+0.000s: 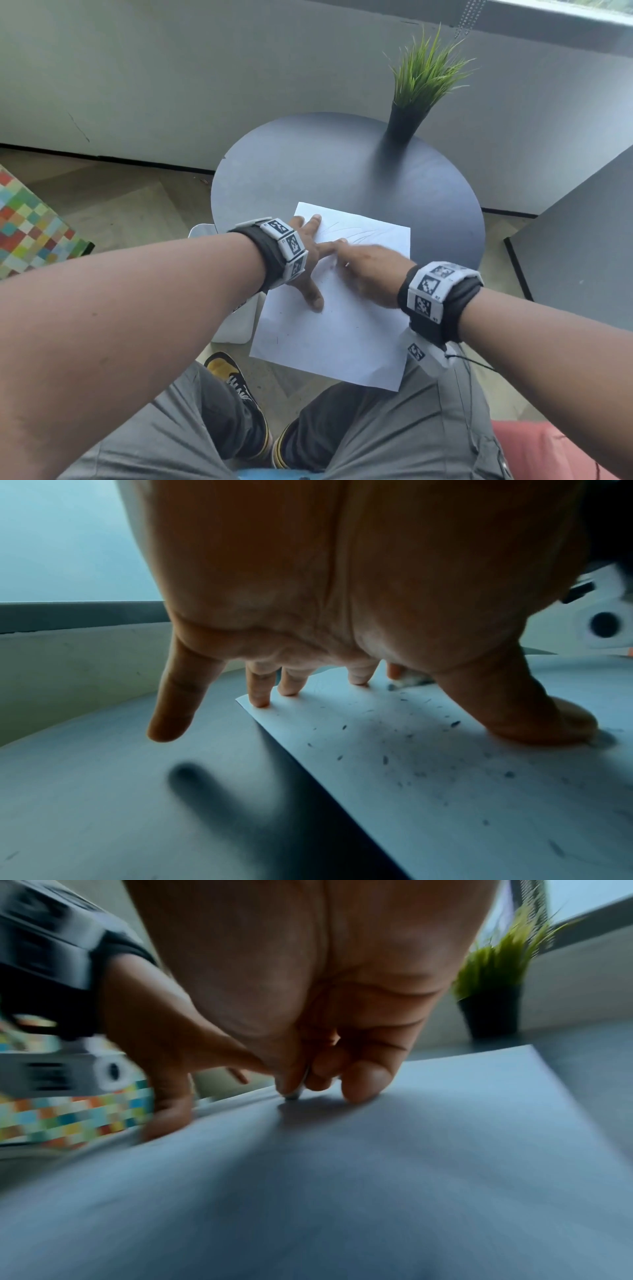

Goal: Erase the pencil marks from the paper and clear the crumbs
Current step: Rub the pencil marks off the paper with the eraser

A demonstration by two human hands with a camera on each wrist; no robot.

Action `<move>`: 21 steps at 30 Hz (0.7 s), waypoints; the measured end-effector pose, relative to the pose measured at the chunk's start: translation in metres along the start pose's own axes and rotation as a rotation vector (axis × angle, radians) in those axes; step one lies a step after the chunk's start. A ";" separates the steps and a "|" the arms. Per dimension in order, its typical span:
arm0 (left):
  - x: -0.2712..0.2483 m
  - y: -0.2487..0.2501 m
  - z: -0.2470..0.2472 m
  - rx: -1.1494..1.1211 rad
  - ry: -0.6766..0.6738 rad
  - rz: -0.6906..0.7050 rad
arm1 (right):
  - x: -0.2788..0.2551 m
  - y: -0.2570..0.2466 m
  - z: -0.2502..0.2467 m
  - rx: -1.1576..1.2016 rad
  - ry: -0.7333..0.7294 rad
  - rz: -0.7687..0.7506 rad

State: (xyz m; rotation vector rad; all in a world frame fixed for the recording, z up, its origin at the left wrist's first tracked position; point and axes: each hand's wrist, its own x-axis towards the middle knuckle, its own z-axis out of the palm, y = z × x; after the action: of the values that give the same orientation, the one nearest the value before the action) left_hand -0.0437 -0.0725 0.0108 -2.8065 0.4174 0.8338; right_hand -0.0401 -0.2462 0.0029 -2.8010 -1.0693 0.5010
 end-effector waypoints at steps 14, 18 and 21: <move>-0.008 0.002 0.012 -0.093 0.097 -0.049 | -0.003 0.042 -0.006 0.189 0.158 0.355; -0.005 0.009 0.009 -0.081 0.120 -0.063 | -0.009 0.039 -0.004 0.109 0.098 0.320; -0.005 0.014 0.003 -0.057 0.094 -0.084 | -0.009 0.041 -0.007 0.130 0.098 0.333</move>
State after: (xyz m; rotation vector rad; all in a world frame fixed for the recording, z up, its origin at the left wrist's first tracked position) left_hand -0.0540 -0.0840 0.0099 -2.9022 0.2914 0.7095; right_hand -0.0183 -0.2832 0.0030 -2.8604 -0.5321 0.4386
